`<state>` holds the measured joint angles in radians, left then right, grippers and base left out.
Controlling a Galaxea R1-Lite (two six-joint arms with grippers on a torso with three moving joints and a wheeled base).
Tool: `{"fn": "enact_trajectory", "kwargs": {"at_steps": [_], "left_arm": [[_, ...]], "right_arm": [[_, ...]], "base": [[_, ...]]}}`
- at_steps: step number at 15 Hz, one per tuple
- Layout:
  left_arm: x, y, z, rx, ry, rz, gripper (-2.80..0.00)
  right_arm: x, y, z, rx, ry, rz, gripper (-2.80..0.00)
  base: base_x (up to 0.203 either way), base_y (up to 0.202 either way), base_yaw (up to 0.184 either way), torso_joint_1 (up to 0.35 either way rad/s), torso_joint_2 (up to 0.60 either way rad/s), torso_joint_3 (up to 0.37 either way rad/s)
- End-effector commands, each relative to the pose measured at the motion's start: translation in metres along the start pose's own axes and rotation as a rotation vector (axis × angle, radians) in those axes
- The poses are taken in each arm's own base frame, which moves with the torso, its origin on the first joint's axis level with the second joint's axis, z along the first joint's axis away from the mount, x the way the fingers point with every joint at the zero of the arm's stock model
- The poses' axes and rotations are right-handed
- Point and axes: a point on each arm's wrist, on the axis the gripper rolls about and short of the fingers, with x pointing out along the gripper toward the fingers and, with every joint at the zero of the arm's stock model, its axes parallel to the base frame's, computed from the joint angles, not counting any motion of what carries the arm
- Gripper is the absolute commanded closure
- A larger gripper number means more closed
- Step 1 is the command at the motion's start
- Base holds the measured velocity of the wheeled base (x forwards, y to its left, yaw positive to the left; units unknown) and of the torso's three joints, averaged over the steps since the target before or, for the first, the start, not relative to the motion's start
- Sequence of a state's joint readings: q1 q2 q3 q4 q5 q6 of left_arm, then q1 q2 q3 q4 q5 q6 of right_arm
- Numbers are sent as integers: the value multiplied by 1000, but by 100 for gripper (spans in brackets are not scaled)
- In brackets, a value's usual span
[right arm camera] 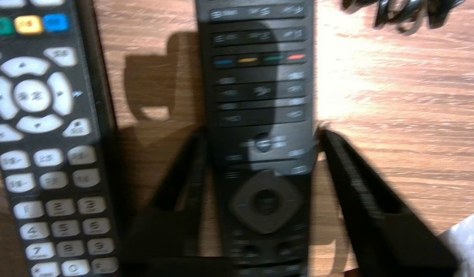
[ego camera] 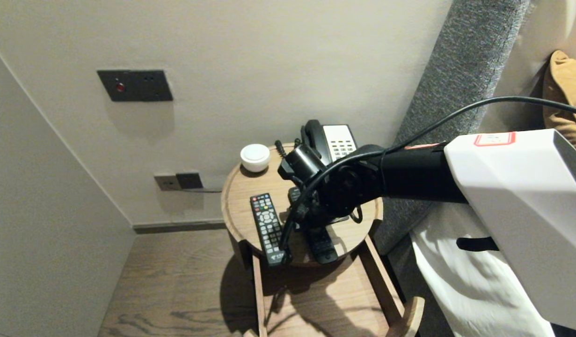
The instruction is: Put the remote controls on the table in the drawer one by one
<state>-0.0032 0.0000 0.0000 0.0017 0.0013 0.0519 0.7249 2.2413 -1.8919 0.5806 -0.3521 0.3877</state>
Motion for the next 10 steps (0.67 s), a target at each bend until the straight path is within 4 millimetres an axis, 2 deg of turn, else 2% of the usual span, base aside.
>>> {"fn": "enact_trajectory", "kwargs": {"at_steps": [1,6,10], "left_arm": [[0,0,0,0,0,0,0],[0,0,0,0,0,0,0],[0,0,0,0,0,0,0]], "right_arm": [[3,1,-4,-4,16,-4,0],[-4,-2,-3,-2,10,-6,0],[-26,-4,3,10,-29,13,0]], "base": [[0,0,0,0,0,0],[0,0,0,0,0,0],[0,0,0,0,0,0]]}}
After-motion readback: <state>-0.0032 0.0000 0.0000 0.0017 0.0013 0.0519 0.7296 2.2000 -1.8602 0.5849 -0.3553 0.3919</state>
